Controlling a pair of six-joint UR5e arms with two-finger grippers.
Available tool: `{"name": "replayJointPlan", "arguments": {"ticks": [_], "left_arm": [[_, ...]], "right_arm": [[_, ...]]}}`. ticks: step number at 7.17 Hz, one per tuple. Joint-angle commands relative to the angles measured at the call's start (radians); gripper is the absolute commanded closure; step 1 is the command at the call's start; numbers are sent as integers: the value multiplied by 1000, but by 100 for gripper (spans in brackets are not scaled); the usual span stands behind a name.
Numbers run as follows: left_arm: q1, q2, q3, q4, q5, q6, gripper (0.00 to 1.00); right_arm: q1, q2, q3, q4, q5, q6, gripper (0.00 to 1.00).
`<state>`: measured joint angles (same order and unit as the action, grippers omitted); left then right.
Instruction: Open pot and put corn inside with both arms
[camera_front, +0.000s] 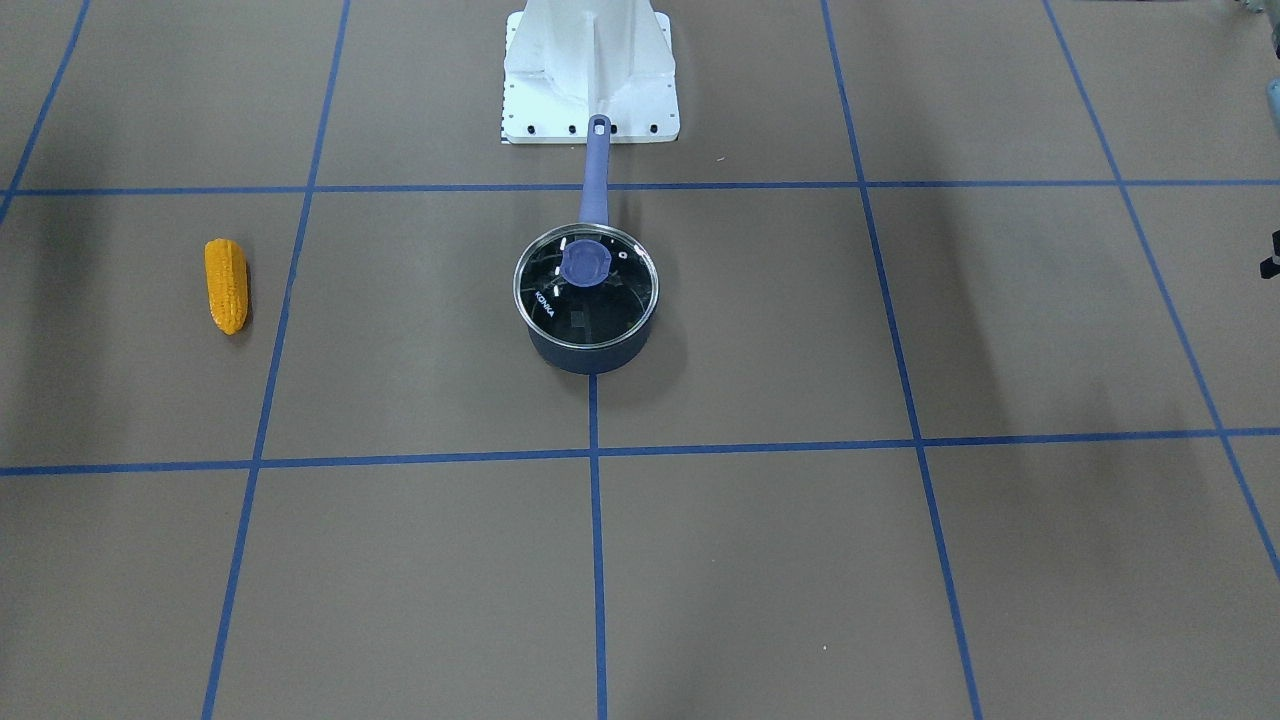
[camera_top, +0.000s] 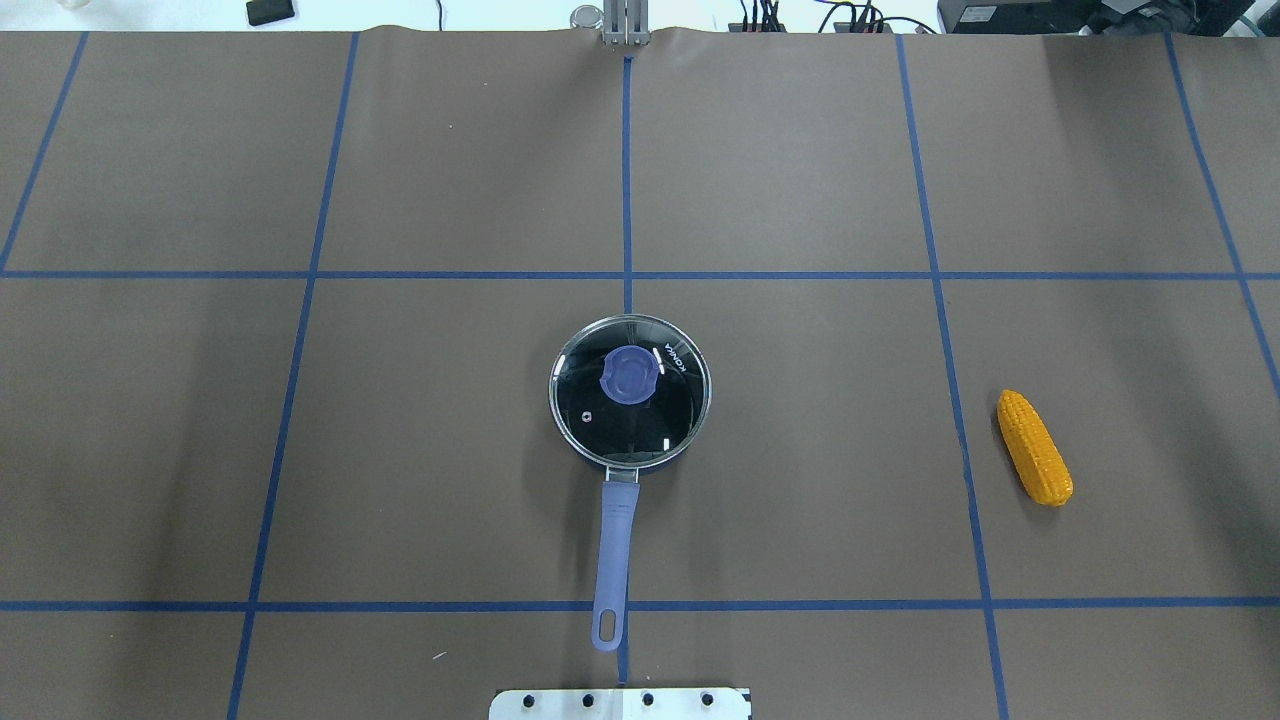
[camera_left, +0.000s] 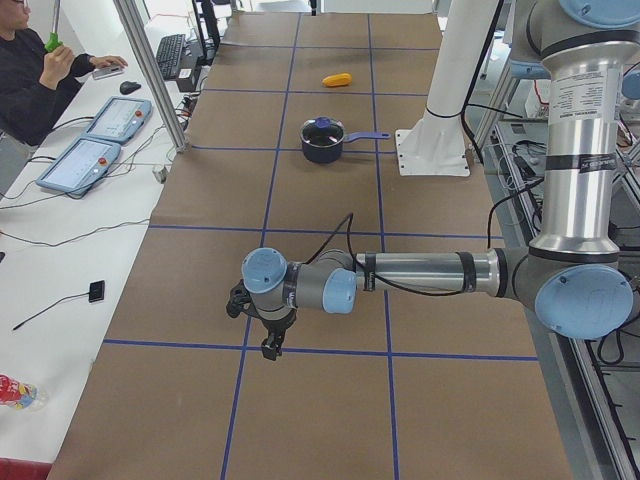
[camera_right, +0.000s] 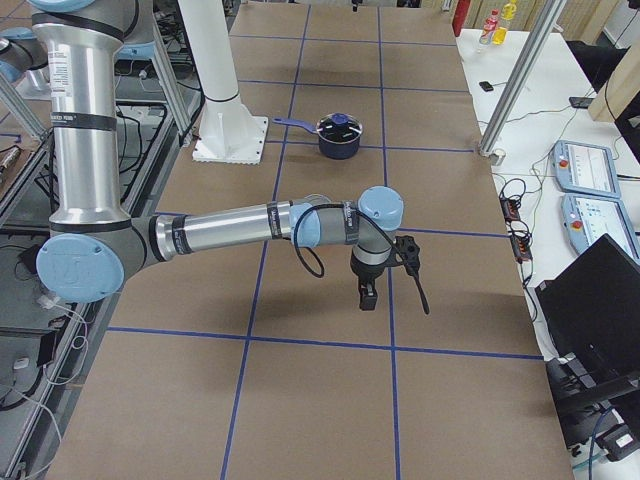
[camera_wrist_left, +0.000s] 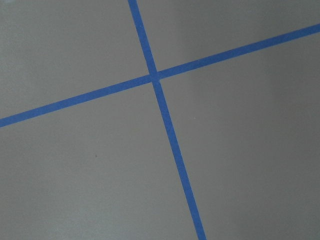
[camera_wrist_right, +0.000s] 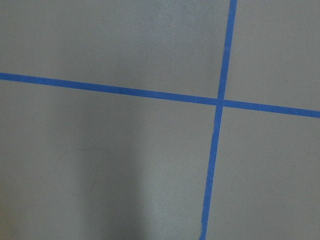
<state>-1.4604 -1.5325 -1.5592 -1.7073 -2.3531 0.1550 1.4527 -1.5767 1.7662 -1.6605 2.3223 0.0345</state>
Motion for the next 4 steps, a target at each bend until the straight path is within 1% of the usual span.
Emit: {"name": "replayJointPlan", "arguments": {"ticks": [1, 3, 4], "left_arm": [[0, 0, -2, 0, 0, 0, 0], [0, 0, -4, 0, 0, 0, 0], [0, -3, -15, 0, 0, 0, 0]], "right_arm": [[2, 10, 1, 1, 0, -2, 0], [-21, 43, 21, 1, 2, -11, 0], [-55, 46, 36, 30, 3, -13, 0]]}}
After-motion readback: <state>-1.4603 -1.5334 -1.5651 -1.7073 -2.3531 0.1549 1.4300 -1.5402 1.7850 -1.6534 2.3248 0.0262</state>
